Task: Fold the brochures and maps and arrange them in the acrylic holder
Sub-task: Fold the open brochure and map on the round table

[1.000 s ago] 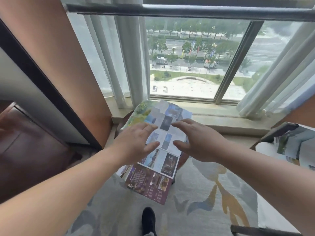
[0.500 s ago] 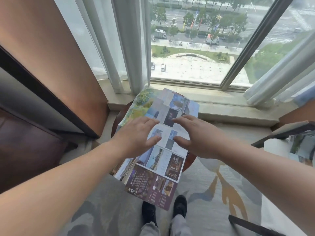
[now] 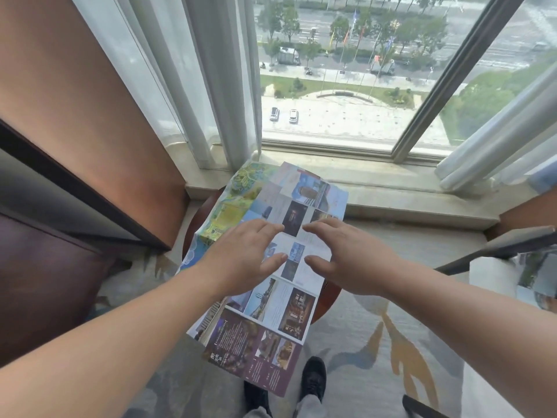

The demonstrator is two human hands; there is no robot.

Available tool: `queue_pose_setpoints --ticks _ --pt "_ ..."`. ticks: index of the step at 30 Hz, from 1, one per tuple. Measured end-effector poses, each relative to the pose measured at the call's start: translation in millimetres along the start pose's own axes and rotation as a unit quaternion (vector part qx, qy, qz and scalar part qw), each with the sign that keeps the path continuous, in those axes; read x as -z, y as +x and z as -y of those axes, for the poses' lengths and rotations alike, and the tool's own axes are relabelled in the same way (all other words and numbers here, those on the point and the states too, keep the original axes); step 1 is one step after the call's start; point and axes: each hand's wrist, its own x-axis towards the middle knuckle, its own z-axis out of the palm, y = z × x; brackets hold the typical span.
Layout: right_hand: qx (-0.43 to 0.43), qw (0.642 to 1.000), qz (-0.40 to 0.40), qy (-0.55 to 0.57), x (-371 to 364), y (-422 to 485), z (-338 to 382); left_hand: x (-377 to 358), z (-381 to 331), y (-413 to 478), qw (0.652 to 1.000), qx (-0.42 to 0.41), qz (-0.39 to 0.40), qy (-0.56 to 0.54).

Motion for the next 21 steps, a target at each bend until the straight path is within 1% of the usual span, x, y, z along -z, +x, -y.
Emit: queue_pose_setpoints --ticks 3,8,12,16,21 --pt "-0.003 1.000 -0.005 -0.001 0.0 4.3 -8.4 -0.7 -1.0 9.2 1.000 -0.009 -0.005 0.001" --pt "-0.016 1.000 -0.004 -0.001 -9.6 24.5 -30.8 -19.6 4.5 32.8 1.000 -0.023 0.015 0.013" --pt "-0.029 1.000 0.006 0.006 -25.2 55.8 -57.5 -48.8 9.2 63.6 0.999 -0.026 0.037 0.021" --pt "-0.045 0.999 0.013 -0.005 -47.6 91.8 -89.9 -78.8 18.1 102.2 0.999 -0.022 0.042 0.002" --pt "-0.072 0.997 0.033 -0.007 -89.9 135.4 -128.9 -121.4 36.3 143.2 0.999 0.006 0.050 -0.018"
